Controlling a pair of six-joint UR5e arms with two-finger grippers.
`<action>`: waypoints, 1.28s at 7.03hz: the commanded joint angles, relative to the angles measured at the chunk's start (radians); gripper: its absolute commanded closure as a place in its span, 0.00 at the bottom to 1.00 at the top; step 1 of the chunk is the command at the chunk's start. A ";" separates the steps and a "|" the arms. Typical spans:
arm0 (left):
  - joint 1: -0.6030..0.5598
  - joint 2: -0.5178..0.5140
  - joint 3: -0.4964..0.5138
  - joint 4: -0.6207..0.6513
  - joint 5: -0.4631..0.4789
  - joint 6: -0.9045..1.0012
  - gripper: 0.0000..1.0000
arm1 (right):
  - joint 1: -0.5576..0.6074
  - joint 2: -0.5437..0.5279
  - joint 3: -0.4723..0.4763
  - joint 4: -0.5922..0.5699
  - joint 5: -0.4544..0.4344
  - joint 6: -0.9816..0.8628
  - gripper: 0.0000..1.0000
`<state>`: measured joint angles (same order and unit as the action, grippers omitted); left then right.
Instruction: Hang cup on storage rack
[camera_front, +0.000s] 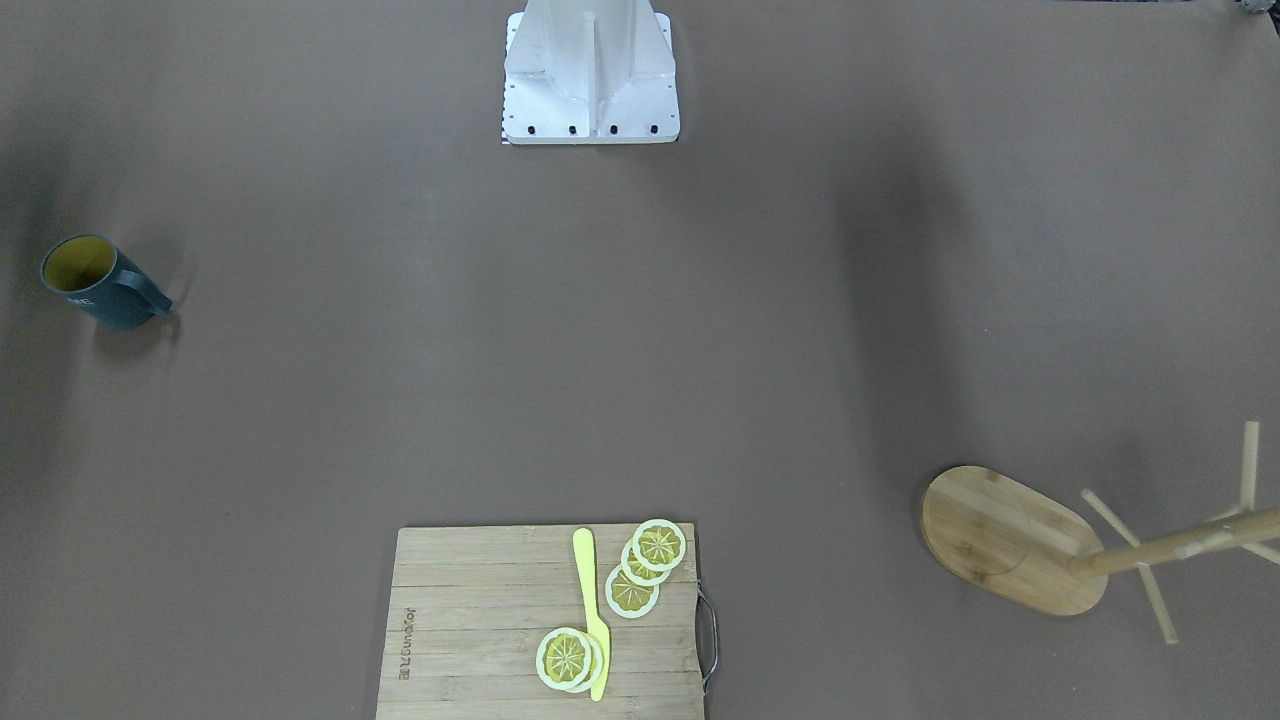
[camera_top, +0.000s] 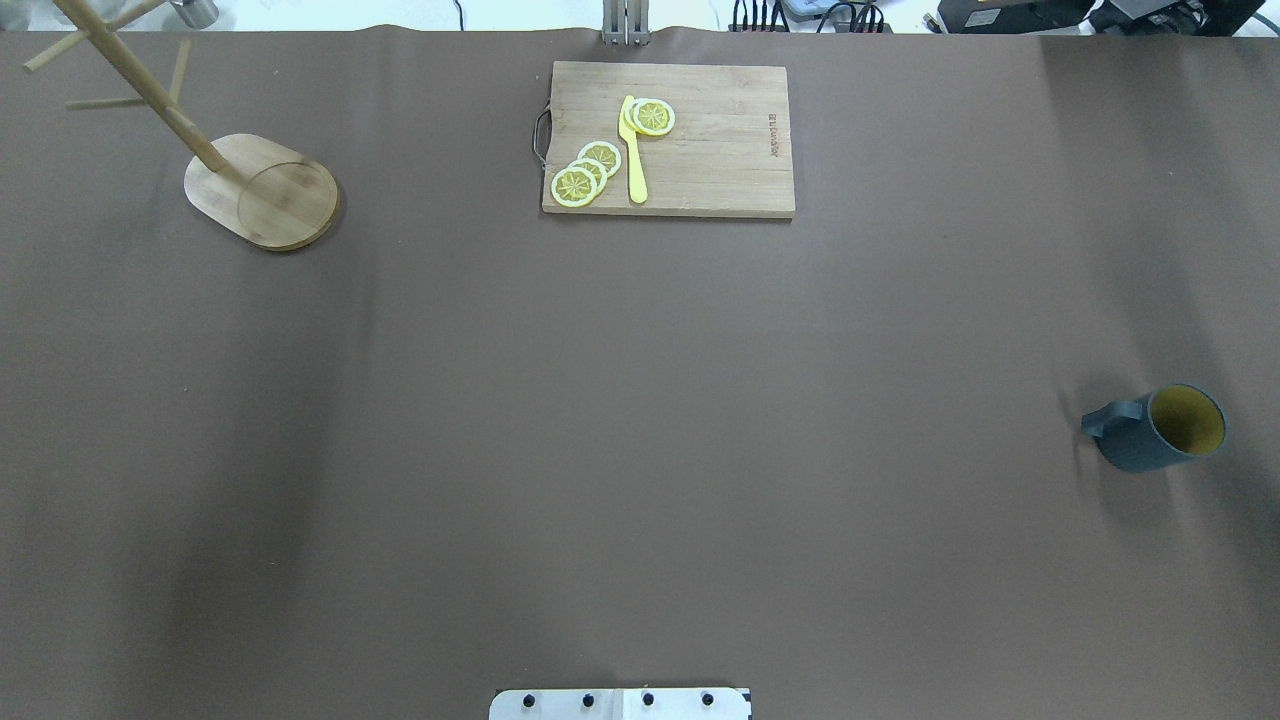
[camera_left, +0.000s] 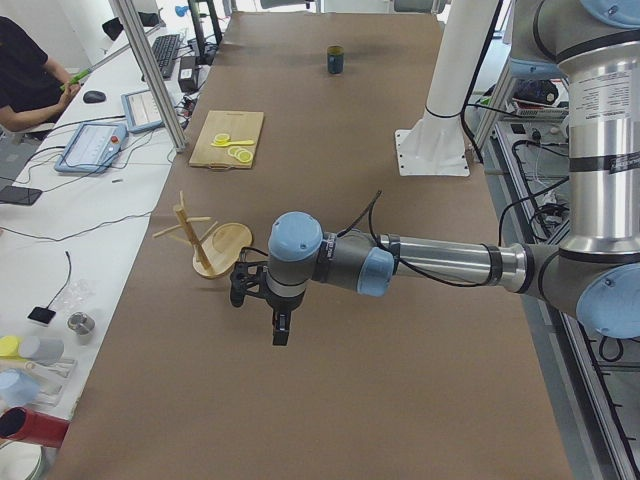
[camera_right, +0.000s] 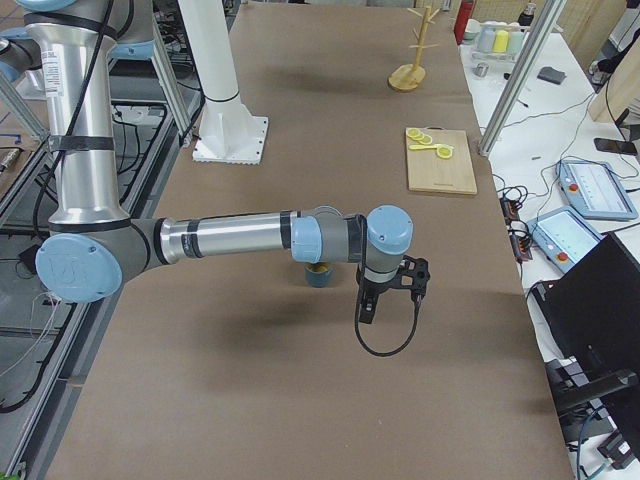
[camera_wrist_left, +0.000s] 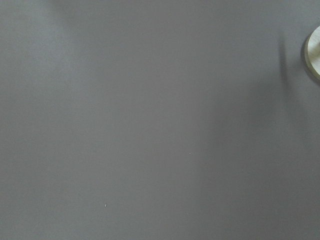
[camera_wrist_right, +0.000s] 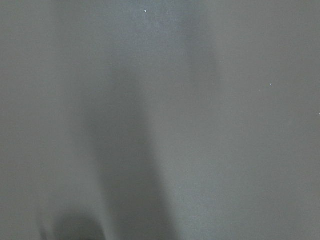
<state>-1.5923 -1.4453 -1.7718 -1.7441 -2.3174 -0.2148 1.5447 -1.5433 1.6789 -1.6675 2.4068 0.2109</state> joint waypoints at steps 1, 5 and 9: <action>0.000 -0.001 -0.002 0.000 0.001 -0.005 0.01 | 0.000 0.000 0.001 0.000 -0.001 0.001 0.00; 0.000 0.002 0.030 -0.058 0.049 0.003 0.01 | 0.000 0.000 -0.002 0.000 -0.001 -0.005 0.00; 0.000 -0.009 0.060 -0.049 0.039 -0.008 0.01 | 0.000 0.002 -0.005 0.000 0.000 0.001 0.00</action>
<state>-1.5923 -1.4483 -1.7222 -1.8010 -2.2760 -0.2174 1.5447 -1.5418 1.6751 -1.6674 2.4063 0.2101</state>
